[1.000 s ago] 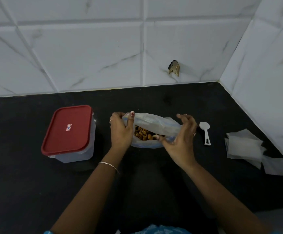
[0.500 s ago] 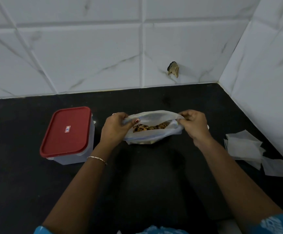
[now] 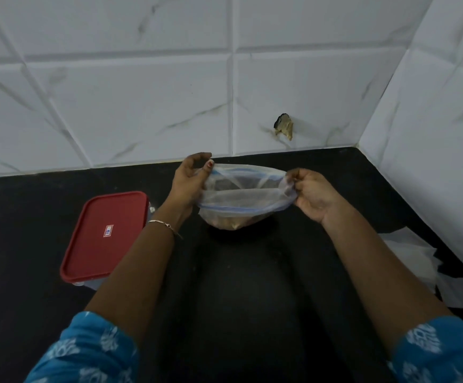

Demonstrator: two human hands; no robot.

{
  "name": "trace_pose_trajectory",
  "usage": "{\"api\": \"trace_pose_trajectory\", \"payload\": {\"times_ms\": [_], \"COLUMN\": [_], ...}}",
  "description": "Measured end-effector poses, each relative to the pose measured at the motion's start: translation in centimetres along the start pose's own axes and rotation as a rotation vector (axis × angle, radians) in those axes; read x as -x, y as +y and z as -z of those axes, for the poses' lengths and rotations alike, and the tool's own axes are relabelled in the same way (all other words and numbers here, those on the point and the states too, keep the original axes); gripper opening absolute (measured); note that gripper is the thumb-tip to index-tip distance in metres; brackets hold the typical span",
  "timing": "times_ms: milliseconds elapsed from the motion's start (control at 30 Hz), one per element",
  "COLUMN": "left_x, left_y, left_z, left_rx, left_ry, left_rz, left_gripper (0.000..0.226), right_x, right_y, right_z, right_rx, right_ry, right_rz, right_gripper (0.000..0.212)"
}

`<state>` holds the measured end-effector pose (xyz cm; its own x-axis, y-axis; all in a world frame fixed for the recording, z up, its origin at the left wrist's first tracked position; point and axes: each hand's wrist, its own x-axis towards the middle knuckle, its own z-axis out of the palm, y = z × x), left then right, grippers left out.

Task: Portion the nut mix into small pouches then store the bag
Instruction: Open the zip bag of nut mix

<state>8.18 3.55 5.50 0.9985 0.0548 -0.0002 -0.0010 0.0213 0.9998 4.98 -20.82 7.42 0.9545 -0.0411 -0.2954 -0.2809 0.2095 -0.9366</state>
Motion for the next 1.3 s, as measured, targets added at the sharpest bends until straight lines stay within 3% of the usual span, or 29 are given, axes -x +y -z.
{"api": "trace_pose_trajectory", "payload": {"times_ms": [67, 200, 267, 367, 500, 600, 667, 767, 833, 933, 967, 1033, 1133, 1300], "left_x": [0.4, 2.3, 3.5, 4.4, 5.4, 5.6, 5.7, 5.9, 6.2, 6.3, 6.2, 5.7, 4.6, 3.2], "left_y": [0.0, -0.4, -0.2, -0.8, -1.5, -2.6, -3.4, -3.7, -3.6, -3.9, -4.1, -4.5, -4.8, -4.8], "left_z": [0.6, 1.3, 0.9, -0.1, -1.3, -1.7, -1.6, -1.4, -1.3, -1.8, -2.1, -2.2, -1.1, -0.8], "left_rx": [-0.037, -0.154, -0.276, -0.604, -1.246, -1.526, -1.586, -1.557, -1.492, -1.395, -1.406, -1.521, -1.692, -1.735], "left_ry": [-0.103, -0.319, -0.362, -0.231, -0.150, -0.219, -0.249, -0.252, -0.221, -0.143, -0.153, -0.226, -0.300, -0.422], "left_rz": [-0.022, -0.019, 0.018, -0.026, -0.241, -0.197, -0.142, -0.146, -0.277, -0.527, -0.525, -0.390, -0.163, -0.016], "left_gripper": [0.017, 0.045, 0.039, 0.015, 0.059, 0.098, 0.105, 0.099, 0.084, 0.056, 0.057, 0.082, 0.113, 0.109], "right_x": [0.4, 1.7, 2.3, 2.8, 3.5, 3.3, 2.8, 2.4, 2.4, 2.2, 2.1, 1.3, -0.5, -2.4], "right_y": [0.3, 2.0, 3.0, 4.3, 5.1, 4.9, 5.0, 5.0, 4.9, 4.9, 4.9, 5.0, 5.2, 6.0], "right_z": [0.2, 0.7, 0.9, 0.9, 0.2, -0.2, -0.3, -0.3, -0.5, -1.3, -1.6, -1.9, -1.0, -0.5], "right_rx": [0.250, 0.560, 0.691, 0.972, 1.379, 1.553, 1.619, 1.732, 1.755, 1.714, 1.744, 1.848, 1.960, 2.035], "right_ry": [-0.016, -0.033, -0.002, 0.080, 0.081, 0.135, 0.138, 0.135, 0.119, -0.040, -0.102, -0.179, -0.123, -0.121], "right_rz": [0.048, 0.070, 0.137, 0.266, 0.298, 0.295, 0.255, 0.323, 0.529, 0.792, 0.790, 0.686, 0.492, 0.267], "right_gripper": [0.046, 0.057, 0.041, 0.019, 0.067, 0.084, 0.090, 0.088, 0.076, 0.058, 0.060, 0.073, 0.084, 0.096]}}
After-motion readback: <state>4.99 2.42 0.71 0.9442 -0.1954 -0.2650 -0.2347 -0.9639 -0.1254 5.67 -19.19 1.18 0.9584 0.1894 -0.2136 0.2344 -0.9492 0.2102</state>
